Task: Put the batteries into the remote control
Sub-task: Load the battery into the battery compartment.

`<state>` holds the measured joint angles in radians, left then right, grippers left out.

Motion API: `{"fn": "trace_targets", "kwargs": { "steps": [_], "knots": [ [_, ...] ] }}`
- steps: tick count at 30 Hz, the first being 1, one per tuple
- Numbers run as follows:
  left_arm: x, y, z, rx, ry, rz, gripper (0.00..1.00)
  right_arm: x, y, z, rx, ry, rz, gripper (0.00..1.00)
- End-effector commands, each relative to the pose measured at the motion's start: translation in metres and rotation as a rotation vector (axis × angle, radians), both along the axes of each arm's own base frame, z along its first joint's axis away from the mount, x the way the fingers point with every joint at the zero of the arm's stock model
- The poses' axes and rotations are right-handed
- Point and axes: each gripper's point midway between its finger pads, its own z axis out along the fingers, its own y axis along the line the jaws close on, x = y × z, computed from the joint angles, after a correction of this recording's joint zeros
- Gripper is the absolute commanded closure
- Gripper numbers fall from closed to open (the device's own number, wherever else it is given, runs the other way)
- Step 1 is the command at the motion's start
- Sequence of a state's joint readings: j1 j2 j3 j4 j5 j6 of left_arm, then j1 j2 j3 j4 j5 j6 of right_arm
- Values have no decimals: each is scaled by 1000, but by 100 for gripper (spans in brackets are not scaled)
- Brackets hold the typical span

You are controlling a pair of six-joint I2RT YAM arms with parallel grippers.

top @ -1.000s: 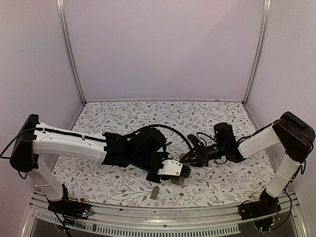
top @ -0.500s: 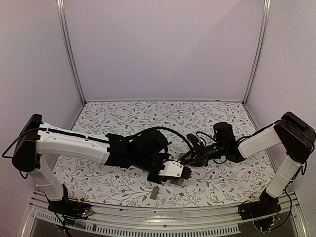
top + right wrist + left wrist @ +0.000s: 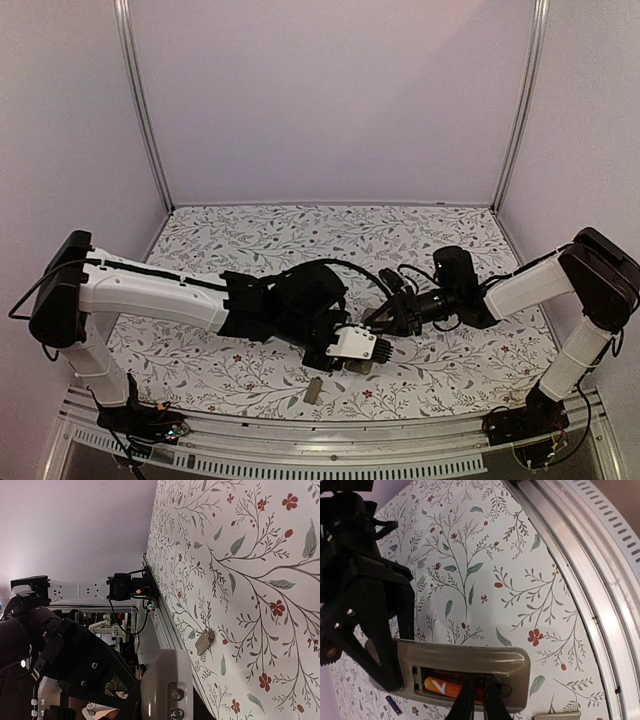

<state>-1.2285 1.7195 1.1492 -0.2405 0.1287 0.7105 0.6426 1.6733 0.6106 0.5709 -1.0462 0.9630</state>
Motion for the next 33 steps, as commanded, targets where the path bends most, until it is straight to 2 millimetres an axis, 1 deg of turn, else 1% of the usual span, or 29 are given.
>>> {"fn": "trace_targets", "kwargs": {
  "steps": [1, 6, 9, 11, 15, 21, 24, 26, 28, 30, 33],
  "knots": [
    [5, 2, -17, 57, -14, 25, 92, -10, 6, 26, 63, -48, 61, 100],
    [9, 6, -24, 74, 3, 45, 93, -12, 6, 34, 79, -64, 68, 100],
    [13, 7, -24, 73, 9, 68, 93, -13, 5, 37, 85, -72, 70, 100],
    [20, 7, -23, 69, 20, 105, 93, -14, 4, 39, 91, -79, 72, 100],
    [25, 15, -30, 107, 34, 138, 94, -17, 3, 50, 119, -112, 77, 100],
    [17, 22, -36, 134, 93, 134, 100, -20, 1, 77, 169, -172, 83, 100],
    [17, 25, -37, 143, 100, 150, 100, -20, 0, 83, 178, -186, 79, 100],
    [19, 24, -28, 106, 94, 164, 100, -18, 1, 80, 168, -177, 67, 100],
    [21, 17, -8, 38, 88, 172, 97, -15, 0, 72, 148, -164, 51, 100],
    [19, 10, 19, -51, 97, 171, 93, -9, 0, 61, 123, -149, 28, 100],
    [15, -1, 63, -191, 75, 159, 82, 0, -2, 47, 89, -139, -3, 100]
  ]
}}
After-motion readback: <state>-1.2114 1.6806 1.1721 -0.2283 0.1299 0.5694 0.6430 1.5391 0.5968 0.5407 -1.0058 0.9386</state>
